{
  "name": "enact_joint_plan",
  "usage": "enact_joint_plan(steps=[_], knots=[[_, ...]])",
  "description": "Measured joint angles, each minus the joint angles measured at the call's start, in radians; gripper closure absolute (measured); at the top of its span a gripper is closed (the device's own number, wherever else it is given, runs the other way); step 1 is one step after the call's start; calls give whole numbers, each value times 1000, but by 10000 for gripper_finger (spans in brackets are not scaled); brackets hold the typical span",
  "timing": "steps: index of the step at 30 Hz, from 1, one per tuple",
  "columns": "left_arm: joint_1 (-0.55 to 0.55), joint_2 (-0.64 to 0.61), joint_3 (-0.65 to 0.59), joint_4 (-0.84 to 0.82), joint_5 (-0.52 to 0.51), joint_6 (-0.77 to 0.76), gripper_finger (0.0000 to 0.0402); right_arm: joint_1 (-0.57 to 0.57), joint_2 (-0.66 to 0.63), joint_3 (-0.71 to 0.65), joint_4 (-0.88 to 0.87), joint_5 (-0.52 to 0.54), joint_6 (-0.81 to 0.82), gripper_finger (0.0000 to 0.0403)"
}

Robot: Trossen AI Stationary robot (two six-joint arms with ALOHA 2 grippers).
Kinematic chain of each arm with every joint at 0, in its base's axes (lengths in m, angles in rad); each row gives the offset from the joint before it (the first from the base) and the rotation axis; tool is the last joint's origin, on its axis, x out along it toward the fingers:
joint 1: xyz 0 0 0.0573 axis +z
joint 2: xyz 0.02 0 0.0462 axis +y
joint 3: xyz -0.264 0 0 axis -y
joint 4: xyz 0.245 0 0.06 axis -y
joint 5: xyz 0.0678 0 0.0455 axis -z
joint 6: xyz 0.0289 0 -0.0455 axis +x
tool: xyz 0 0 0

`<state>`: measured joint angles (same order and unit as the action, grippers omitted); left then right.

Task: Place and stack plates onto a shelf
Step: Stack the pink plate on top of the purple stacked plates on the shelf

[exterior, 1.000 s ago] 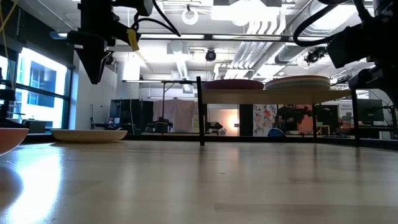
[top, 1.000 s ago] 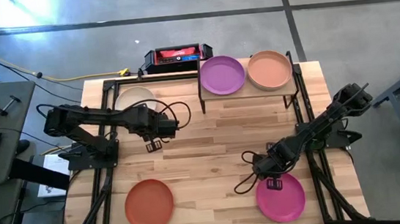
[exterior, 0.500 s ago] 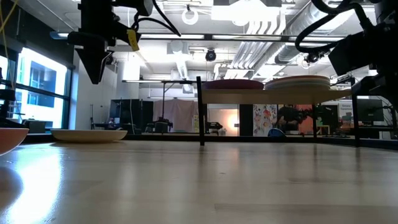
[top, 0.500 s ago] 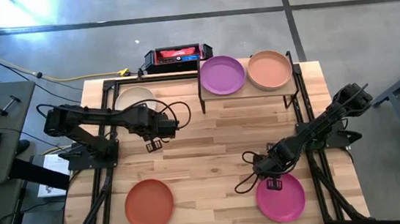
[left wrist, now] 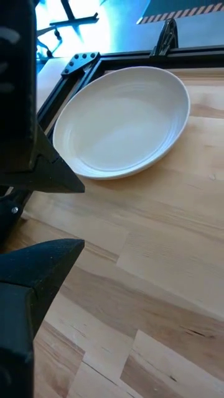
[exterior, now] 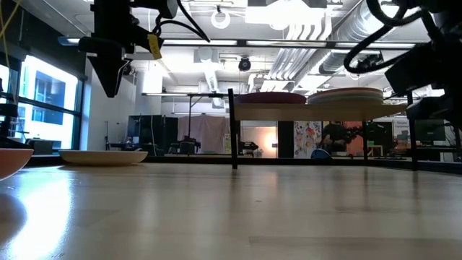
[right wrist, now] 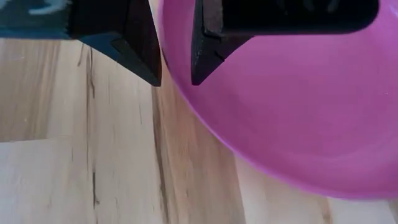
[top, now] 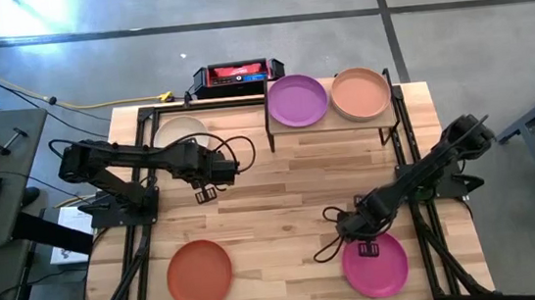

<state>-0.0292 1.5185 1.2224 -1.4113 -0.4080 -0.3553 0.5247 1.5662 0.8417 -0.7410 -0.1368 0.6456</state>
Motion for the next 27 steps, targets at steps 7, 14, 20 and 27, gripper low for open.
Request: enact_joint_plan(steps=[7,14,20,27], knots=[[0,0,0,0,0,2,282,0,30,0,8,5,8,337],[0,0,0,1,0,17,282,0,31,0,4,-55,9,391],[0,0,0,3,0,36,282,0,31,0,6,-102,61,399],[1,0,0,11,1,52,282,0,12,9,2,-130,155,402]])
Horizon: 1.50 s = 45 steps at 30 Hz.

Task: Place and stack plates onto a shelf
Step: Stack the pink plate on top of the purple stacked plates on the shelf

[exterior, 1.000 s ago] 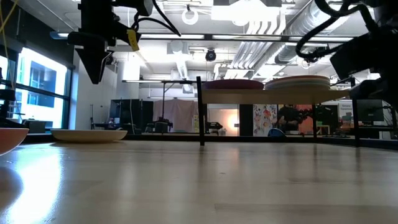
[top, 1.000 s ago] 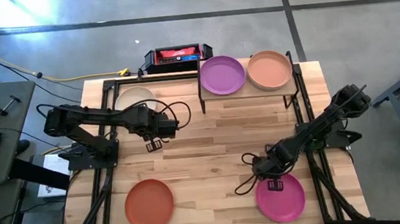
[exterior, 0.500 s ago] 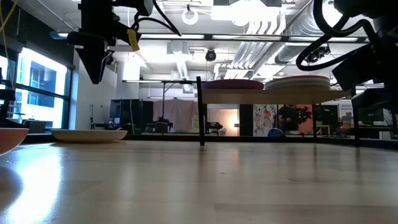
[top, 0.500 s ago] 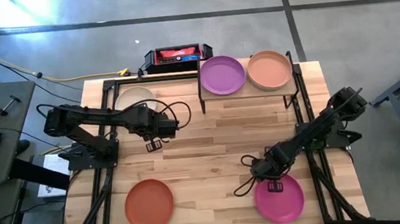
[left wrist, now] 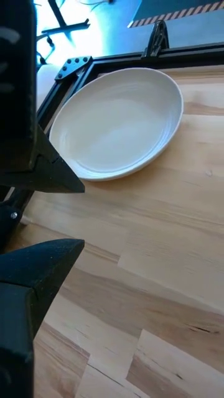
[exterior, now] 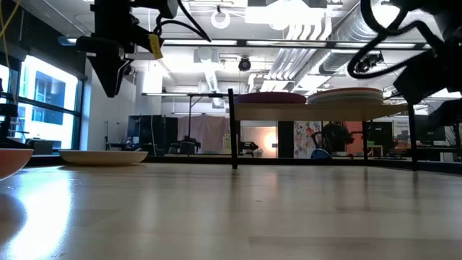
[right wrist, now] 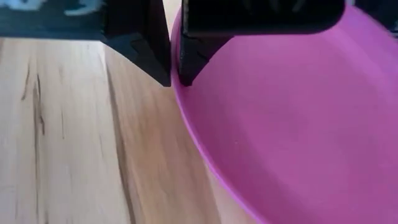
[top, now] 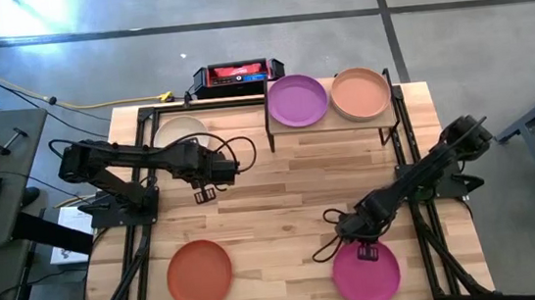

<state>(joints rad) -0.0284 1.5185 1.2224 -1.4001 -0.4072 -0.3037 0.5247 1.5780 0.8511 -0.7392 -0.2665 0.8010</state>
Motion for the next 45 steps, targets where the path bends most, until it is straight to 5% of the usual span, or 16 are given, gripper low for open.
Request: enact_joint_plan(steps=[15,23,33,45], knots=[[3,0,0,36,0,45,282,-13,-96,173,-153,109,163,403],[3,0,0,43,0,46,282,-110,-96,286,-252,141,158,403],[49,0,0,71,-6,99,282,-347,-99,454,-323,185,-23,403],[192,0,0,89,-8,144,282,-793,-99,650,-420,159,-343,403]])
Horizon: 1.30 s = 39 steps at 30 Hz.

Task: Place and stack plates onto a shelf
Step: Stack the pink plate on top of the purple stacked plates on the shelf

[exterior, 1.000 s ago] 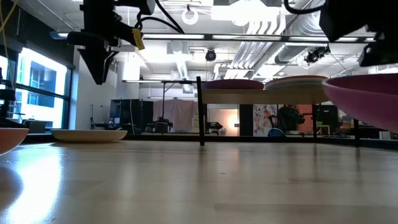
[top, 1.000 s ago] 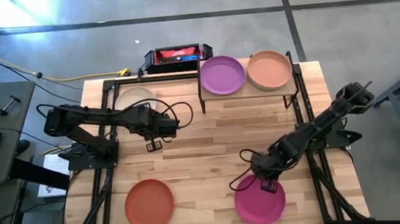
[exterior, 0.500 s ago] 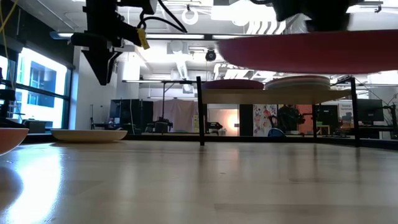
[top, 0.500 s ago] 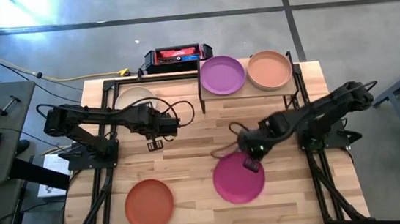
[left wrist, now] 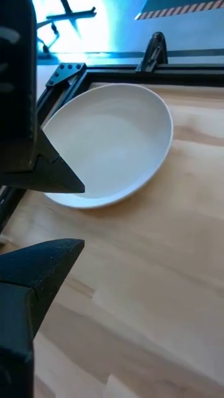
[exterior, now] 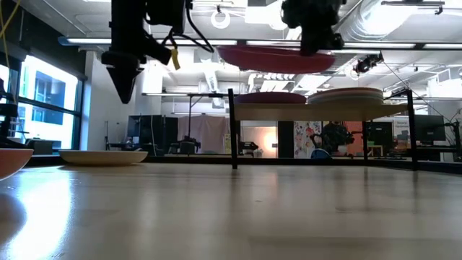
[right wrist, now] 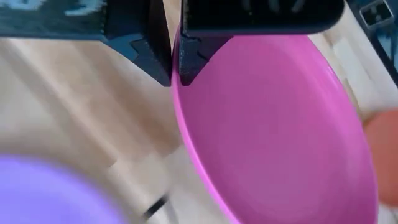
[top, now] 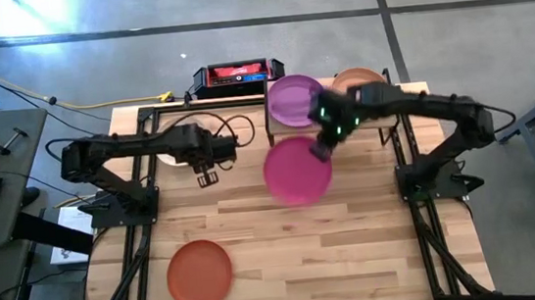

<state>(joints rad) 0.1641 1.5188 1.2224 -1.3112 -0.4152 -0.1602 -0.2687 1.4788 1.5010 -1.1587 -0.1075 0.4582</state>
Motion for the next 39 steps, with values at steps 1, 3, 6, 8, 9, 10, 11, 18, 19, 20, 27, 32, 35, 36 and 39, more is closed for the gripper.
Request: enact_joint_plan(steps=[1,3,6,8,9,10,11,18,19,20,27,32,35,36,39], knots=[[12,0,0,5,0,2,282,-42,0,10,0,-16,-23,403],[32,0,0,15,0,17,282,-126,0,27,0,-42,-65,403],[57,0,0,44,0,33,282,-245,0,50,6,-71,-123,403],[74,0,0,53,0,34,282,-316,0,62,20,-83,-145,403],[81,0,0,59,0,34,282,-350,0,69,30,-91,-151,403],[90,0,0,65,0,34,282,-386,0,73,42,-101,-152,403],[97,0,0,72,0,34,282,-418,0,77,58,-111,-152,403],[142,0,0,128,1,34,282,-629,4,84,173,-114,-109,403],[147,0,0,137,1,34,282,-655,7,84,200,-109,-96,403],[153,0,0,144,1,34,282,-680,14,84,228,-110,-88,403],[183,0,0,159,2,33,282,-760,71,84,334,-232,-7,403],[199,0,0,161,2,31,282,-772,93,84,285,-328,27,403],[205,0,0,165,2,31,282,-772,93,84,245,-331,41,403],[205,0,0,166,2,31,282,-772,93,84,224,-332,45,403],[205,0,0,173,2,31,282,-764,93,84,169,-328,68,403]])
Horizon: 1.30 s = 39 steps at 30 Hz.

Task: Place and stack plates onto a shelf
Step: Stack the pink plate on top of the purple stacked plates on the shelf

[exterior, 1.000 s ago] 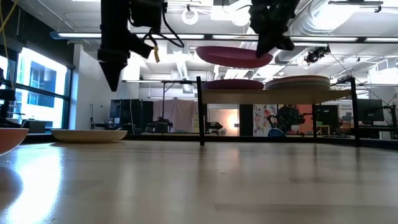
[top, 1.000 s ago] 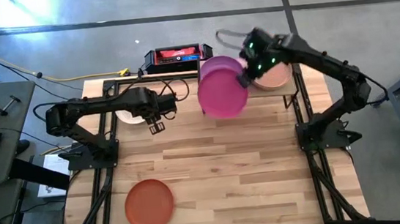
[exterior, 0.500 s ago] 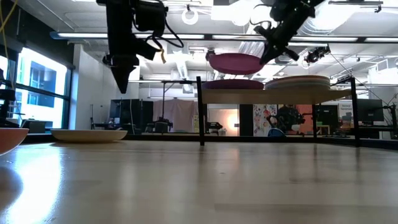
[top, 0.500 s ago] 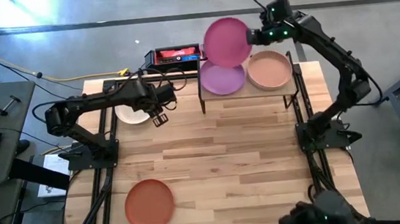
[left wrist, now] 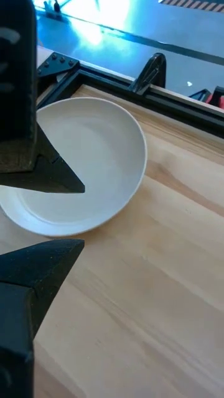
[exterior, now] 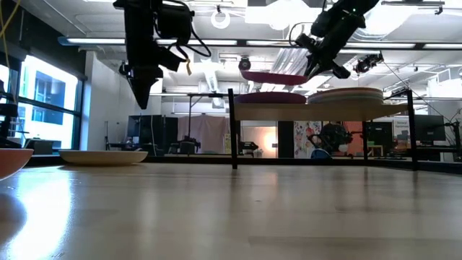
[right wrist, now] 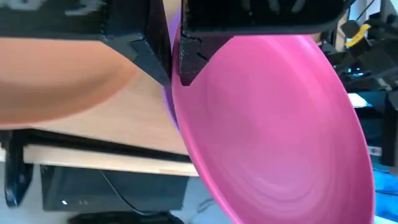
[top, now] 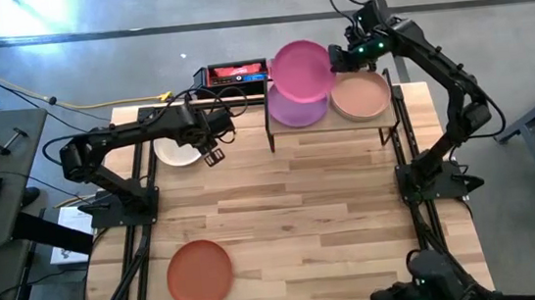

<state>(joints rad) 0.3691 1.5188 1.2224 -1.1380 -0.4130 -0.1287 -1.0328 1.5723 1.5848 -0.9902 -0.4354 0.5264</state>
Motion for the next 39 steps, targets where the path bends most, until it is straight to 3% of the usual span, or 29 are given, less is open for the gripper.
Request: enact_joint_plan(steps=[16,23,39], knots=[[0,0,0,41,35,1,282,111,0,0,-54,113,46,403],[0,0,0,41,55,2,282,147,0,-13,-65,115,61,403],[0,0,0,41,56,2,282,185,0,-25,-59,214,85,403]])
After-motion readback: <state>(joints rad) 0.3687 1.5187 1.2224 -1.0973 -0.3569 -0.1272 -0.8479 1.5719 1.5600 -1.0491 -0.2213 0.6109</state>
